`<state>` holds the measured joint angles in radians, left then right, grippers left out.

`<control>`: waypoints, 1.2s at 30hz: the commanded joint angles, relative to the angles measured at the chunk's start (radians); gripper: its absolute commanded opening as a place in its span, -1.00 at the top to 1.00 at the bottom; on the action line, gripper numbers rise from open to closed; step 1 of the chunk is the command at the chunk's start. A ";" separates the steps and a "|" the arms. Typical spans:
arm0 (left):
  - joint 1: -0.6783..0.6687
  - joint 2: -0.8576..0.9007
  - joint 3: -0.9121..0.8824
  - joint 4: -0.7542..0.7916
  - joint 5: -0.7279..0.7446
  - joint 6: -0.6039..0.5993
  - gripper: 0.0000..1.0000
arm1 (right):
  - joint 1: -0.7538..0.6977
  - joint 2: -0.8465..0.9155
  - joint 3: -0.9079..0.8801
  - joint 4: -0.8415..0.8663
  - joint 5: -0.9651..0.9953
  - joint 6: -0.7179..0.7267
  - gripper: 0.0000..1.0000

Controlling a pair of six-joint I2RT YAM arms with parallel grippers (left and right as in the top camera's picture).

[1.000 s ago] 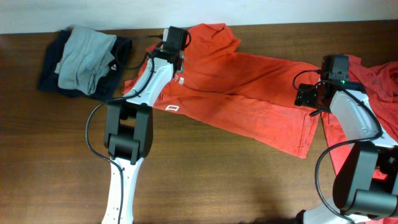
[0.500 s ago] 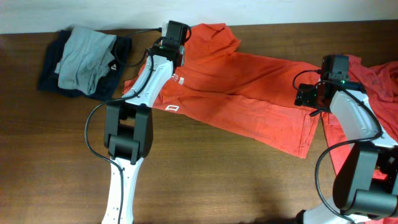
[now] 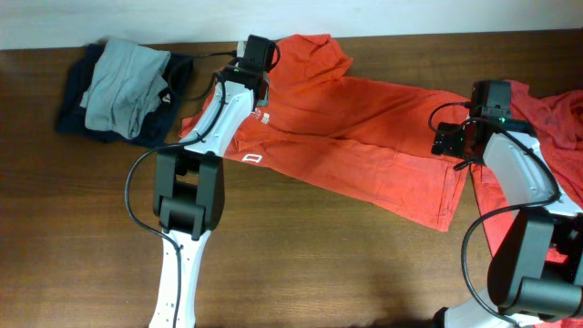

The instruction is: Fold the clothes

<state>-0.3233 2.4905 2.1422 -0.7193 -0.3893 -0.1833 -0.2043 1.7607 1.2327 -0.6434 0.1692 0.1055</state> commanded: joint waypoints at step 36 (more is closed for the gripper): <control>-0.019 0.031 -0.023 -0.037 0.006 -0.006 0.26 | 0.000 -0.025 0.018 0.000 -0.005 0.012 -0.97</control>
<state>-0.3412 2.5015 2.1380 -0.7528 -0.3855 -0.1833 -0.2043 1.7607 1.2327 -0.6434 0.1692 0.1059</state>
